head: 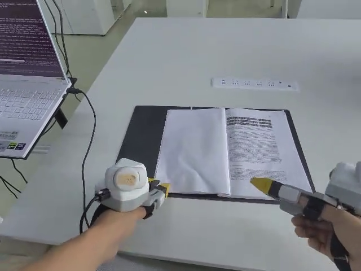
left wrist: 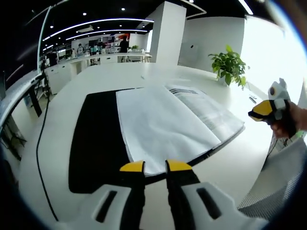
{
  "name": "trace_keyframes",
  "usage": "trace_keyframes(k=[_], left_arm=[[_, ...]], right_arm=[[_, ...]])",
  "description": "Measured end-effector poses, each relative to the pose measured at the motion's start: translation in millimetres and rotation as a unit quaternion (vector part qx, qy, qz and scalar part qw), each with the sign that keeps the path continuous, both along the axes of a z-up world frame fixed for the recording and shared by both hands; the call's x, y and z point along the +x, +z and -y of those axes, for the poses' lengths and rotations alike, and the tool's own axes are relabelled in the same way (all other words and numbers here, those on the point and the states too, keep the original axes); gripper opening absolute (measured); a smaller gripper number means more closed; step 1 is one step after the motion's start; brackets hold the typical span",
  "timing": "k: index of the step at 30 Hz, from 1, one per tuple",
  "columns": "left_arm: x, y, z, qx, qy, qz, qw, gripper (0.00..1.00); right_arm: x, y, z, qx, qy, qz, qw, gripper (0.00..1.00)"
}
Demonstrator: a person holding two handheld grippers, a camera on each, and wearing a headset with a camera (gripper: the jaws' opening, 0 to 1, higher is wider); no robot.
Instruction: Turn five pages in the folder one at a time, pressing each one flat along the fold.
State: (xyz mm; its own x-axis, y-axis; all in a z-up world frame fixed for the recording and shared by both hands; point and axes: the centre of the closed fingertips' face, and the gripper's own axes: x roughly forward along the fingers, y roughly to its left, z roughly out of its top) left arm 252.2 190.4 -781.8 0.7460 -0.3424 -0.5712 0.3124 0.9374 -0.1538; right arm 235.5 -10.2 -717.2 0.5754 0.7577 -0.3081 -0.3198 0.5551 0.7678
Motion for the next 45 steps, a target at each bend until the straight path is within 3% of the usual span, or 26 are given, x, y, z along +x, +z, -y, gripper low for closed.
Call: trace_keyframes(k=[5, 9, 10, 12, 16, 20, 23, 26, 28, 33, 37, 39, 45], left_arm=[[-5.5, 32.2, -3.1, -0.006, -0.009, 0.032, 0.9994, 0.20], [-9.3, 54.1, -4.3, -0.013, -0.012, 0.047, 0.9987, 0.28], [-11.2, 60.1, -5.3, -0.011, -0.011, 0.047, 0.9988, 0.30], [-13.6, 69.0, -6.1, -0.010, -0.010, 0.048, 0.9987, 0.37], [-18.4, 79.0, -6.2, -0.006, -0.012, 0.049, 0.9987, 0.50], [-24.4, 82.5, -6.7, 0.006, -0.016, 0.042, 0.9990, 0.58], [-28.8, 84.9, -6.3, 0.021, -0.021, 0.039, 0.9988, 0.69], [-30.0, 89.1, -8.7, 0.026, -0.018, 0.040, 0.9987, 0.75], [-30.9, 92.4, -10.9, 0.033, -0.017, 0.042, 0.9984, 0.76], [-34.2, 99.2, -14.0, 0.049, -0.023, 0.042, 0.9977, 0.77], [-32.9, 106.8, -16.1, 0.049, -0.020, 0.047, 0.9975, 0.78], [-32.7, 108.8, -15.2, 0.046, -0.019, 0.046, 0.9977, 0.78], [-33.2, 109.0, -9.7, 0.047, -0.025, 0.051, 0.9973, 0.76]], right_arm=[[-6.3, 17.5, 22.4, -0.052, -0.029, 0.038, 0.9975, 0.24], [-1.6, 33.1, 46.8, -0.054, -0.095, 0.055, 0.9925, 0.31], [-1.2, 35.7, 56.0, -0.056, -0.115, 0.052, 0.9904, 0.33], [1.0, 40.7, 72.3, -0.075, -0.145, 0.067, 0.9843, 0.38], [-0.3, 44.2, 92.6, -0.110, -0.171, 0.077, 0.9760, 0.56], [-4.9, 45.6, 104.7, -0.162, -0.169, 0.094, 0.9676, 0.65], [-8.2, 45.3, 108.4, -0.198, -0.160, 0.109, 0.9608, 0.69], [-12.4, 44.5, 104.5, -0.209, -0.152, 0.110, 0.9598, 0.73], [-15.0, 42.6, 102.8, -0.230, -0.142, 0.118, 0.9555, 0.75], [-17.1, 47.7, 94.0, -0.241, -0.130, 0.129, 0.9530, 0.79], [-12.7, 56.4, 91.7, -0.240, -0.137, 0.141, 0.9507, 0.82], [-12.1, 58.0, 88.1, -0.233, -0.133, 0.139, 0.9534, 0.82], [-11.6, 57.2, 82.4, -0.234, -0.123, 0.148, 0.9529, 0.81]])
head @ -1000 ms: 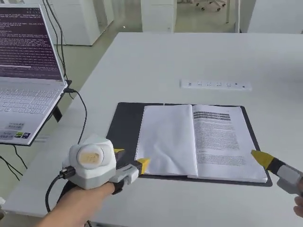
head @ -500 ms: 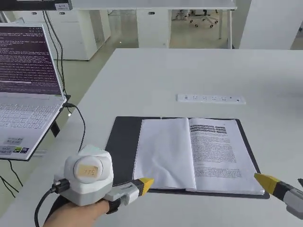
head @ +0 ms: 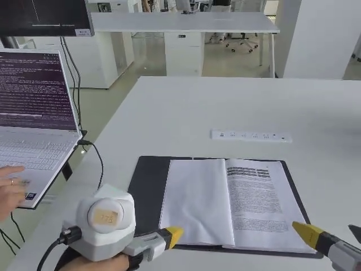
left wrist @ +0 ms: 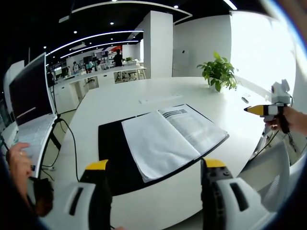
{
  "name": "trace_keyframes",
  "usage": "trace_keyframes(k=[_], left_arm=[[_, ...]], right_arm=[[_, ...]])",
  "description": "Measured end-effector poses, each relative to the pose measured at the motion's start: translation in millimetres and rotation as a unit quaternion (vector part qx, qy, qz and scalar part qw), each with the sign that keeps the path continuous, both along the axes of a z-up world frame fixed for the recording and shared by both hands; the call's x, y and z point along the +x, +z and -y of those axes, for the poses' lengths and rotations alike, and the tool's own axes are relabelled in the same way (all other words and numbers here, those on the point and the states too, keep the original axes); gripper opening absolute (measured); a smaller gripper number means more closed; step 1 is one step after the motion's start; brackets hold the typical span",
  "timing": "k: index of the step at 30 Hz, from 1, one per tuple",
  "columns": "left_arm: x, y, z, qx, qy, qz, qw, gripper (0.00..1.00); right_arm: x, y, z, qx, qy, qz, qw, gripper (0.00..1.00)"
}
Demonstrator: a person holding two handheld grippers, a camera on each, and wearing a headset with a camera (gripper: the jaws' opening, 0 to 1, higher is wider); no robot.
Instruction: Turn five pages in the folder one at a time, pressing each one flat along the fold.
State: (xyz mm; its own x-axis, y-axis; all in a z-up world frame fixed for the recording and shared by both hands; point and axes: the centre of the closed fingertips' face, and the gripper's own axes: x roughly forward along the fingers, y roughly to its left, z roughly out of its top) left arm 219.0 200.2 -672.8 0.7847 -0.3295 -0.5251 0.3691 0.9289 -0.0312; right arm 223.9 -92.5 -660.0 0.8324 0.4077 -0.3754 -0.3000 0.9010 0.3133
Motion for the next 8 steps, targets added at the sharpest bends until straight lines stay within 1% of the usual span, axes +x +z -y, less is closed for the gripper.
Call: trace_keyframes(k=[2, 4, 5, 8], left_arm=[[-0.2, -1.4, 1.1, -0.001, 0.000, -0.002, 1.0000, 0.76], [0.0, -3.6, 3.2, -0.002, -0.002, -0.002, 1.0000, 0.76], [-0.3, -4.8, 3.6, -0.002, -0.002, -0.004, 1.0000, 0.76], [-1.4, -7.8, 4.6, -0.001, -0.002, -0.006, 1.0000, 0.75]], right_arm=[[0.2, -3.6, -1.9, -0.004, 0.003, -0.002, 1.0000, 0.80], [-0.1, -8.9, -3.7, -0.015, 0.009, -0.003, 0.9998, 0.80], [0.6, -14.1, -2.7, -0.016, 0.009, -0.004, 0.9998, 0.80], [0.8, -18.8, -4.6, -0.017, 0.013, -0.004, 0.9998, 0.79]])
